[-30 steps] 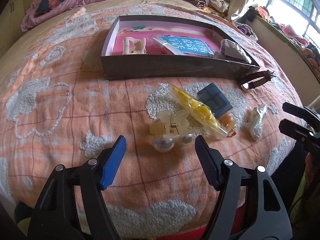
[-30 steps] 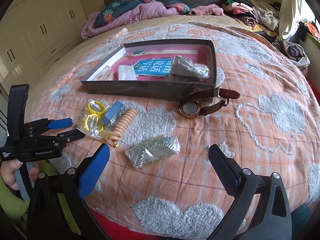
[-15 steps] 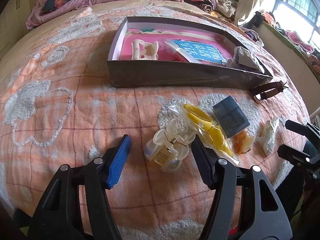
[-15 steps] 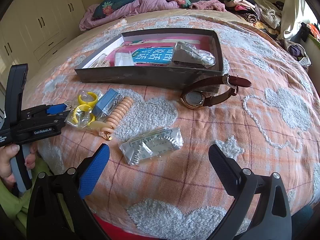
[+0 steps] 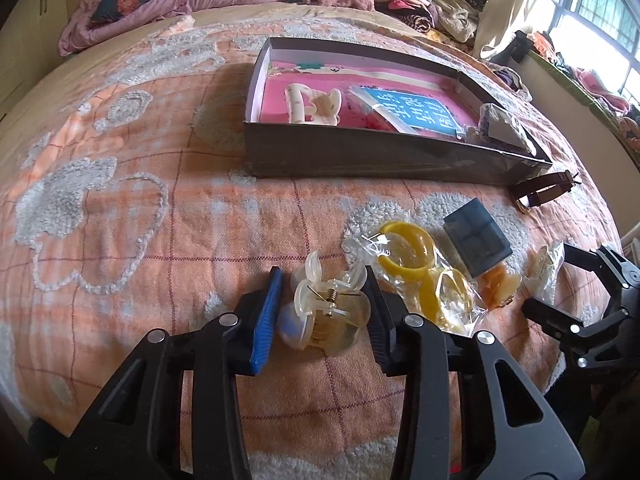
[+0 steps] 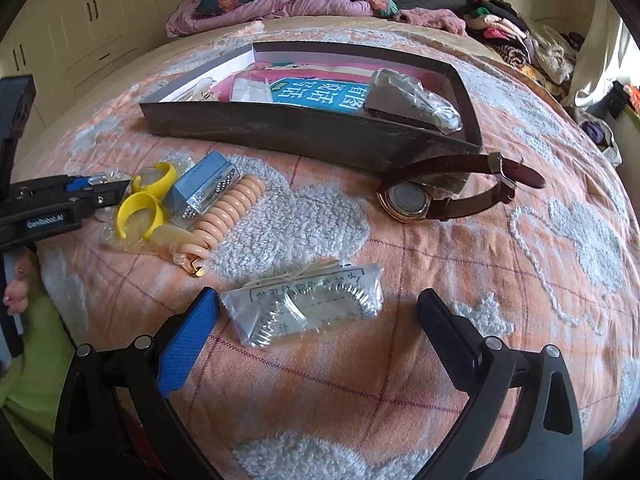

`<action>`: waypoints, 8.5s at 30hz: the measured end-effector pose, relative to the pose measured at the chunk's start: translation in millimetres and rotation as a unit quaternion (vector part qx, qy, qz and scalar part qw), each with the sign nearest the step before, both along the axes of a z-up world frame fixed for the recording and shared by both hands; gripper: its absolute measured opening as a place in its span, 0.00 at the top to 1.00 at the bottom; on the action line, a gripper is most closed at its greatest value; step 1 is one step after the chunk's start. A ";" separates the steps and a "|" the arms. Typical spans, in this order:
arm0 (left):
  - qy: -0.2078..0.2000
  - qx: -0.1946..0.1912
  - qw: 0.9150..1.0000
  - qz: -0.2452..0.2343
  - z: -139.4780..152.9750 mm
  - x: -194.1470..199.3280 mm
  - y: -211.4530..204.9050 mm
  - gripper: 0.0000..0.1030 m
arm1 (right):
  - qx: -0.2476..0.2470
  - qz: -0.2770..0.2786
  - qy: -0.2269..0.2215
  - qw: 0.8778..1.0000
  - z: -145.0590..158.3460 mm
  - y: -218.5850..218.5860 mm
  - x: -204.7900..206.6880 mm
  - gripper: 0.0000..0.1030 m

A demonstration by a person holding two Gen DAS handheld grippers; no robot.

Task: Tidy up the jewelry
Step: 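Grasp the clear claw clip with left tool while right tool grasps silver bag, then lower claw clip into box with left tool while right tool drops silver bag, then withdraw both open tools from the box back over the loose items, then grasp yellow ring packet with left tool while right tool grasps coiled hair tie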

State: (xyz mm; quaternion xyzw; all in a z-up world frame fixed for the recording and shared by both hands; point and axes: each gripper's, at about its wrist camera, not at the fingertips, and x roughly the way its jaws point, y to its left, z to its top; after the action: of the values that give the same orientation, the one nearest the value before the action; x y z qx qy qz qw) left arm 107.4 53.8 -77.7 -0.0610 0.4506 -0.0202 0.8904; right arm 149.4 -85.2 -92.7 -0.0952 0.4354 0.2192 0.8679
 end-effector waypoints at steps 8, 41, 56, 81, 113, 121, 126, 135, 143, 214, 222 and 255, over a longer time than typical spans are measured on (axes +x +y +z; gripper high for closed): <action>-0.004 -0.010 1.000 0.008 5.3 -5.5 6.4 0.70 | 0.002 0.024 -0.016 1.000 -0.6 2.7 -3.1 0.32; -0.056 -0.026 0.998 0.007 59.3 9.1 6.3 0.70 | 0.113 -0.004 -0.068 0.991 81.7 -15.6 0.4 0.32; -0.084 -0.024 0.996 -0.018 82.8 45.1 -19.1 0.70 | 0.134 -0.056 -0.101 0.984 110.5 -38.3 26.0 0.32; -0.059 -0.021 0.998 -0.026 62.9 91.3 -34.1 0.70 | 0.125 -0.098 -0.078 0.984 89.7 -38.7 64.8 0.32; -0.028 -0.023 0.999 -0.033 34.6 125.3 -42.0 0.70 | 0.060 -0.102 -0.082 0.990 41.8 -17.7 113.3 0.31; -0.027 -0.023 0.999 -0.032 34.2 127.7 -40.7 0.70 | 0.060 -0.099 -0.087 0.989 42.9 -13.7 120.6 0.27; -0.025 -0.022 0.999 -0.030 34.0 129.1 -39.1 0.70 | 0.066 -0.091 -0.094 0.989 46.7 -12.7 115.7 0.19; -0.029 -0.021 0.999 -0.029 36.8 128.9 -37.3 0.56 | 0.089 -0.093 -0.103 0.986 63.5 -22.7 97.7 0.08; -0.039 -0.017 0.999 -0.027 47.4 120.9 -39.1 0.45 | 0.104 -0.103 -0.108 0.983 76.8 -36.6 84.4 0.07; -0.072 -0.001 0.997 0.009 85.7 -13.4 -23.9 0.11 | 0.138 -0.033 -0.110 0.984 118.0 -41.3 -21.3 0.05; -0.060 0.003 0.998 0.012 76.3 -16.4 -22.6 0.11 | 0.128 -0.022 -0.090 0.987 104.2 -32.2 -24.0 0.05; 0.015 -0.038 0.999 -0.006 22.2 -28.6 -12.3 0.28 | 0.134 0.043 0.060 0.988 14.9 21.1 6.4 0.40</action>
State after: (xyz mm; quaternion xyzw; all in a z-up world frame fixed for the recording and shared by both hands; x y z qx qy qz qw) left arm 78.8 41.5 -55.5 -0.0929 0.4634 -0.0415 0.8803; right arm 155.8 -64.1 -77.8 0.0172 0.4490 0.3182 0.8348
